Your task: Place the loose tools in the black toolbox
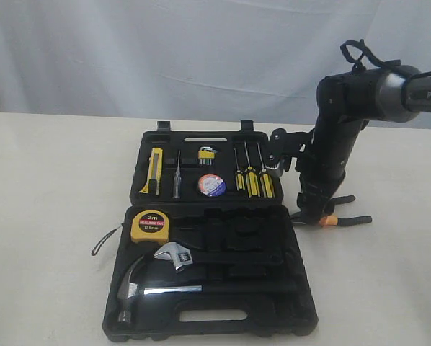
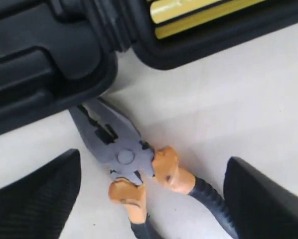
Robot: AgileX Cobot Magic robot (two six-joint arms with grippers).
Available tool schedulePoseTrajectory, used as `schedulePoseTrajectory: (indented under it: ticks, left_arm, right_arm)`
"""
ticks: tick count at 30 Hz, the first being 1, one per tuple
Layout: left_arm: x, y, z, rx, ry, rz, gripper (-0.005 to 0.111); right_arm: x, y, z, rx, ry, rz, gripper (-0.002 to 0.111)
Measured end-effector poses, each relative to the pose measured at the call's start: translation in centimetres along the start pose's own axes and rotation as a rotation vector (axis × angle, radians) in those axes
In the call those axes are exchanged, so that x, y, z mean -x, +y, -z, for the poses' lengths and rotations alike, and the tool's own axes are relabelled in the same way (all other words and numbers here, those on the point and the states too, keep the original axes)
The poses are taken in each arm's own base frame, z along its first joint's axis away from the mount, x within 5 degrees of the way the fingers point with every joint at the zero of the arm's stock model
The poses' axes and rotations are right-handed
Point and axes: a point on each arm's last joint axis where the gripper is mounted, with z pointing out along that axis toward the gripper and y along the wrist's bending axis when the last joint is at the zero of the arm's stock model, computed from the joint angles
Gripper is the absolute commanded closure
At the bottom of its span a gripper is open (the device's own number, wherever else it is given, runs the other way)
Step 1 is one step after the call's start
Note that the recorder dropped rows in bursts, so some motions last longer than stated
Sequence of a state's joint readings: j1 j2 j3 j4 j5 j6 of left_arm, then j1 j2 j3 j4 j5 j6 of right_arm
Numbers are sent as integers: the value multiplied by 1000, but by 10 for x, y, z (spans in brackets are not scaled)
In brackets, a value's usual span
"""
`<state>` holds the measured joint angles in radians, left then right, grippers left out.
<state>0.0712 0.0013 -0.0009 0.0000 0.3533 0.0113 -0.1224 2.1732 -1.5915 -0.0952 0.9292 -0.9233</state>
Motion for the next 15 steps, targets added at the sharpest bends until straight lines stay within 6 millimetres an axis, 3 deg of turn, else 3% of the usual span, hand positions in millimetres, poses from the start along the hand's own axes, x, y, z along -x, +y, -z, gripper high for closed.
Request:
schedulePoseTrajectory:
  ticks: [9, 15]
  left_arm:
    - [0, 0, 0, 0, 0, 0, 107]
    - [0, 0, 0, 0, 0, 0, 107]
  right_arm:
    - [-1, 5, -19, 64, 36, 15, 35]
    - [-1, 5, -27, 70, 46, 29, 61]
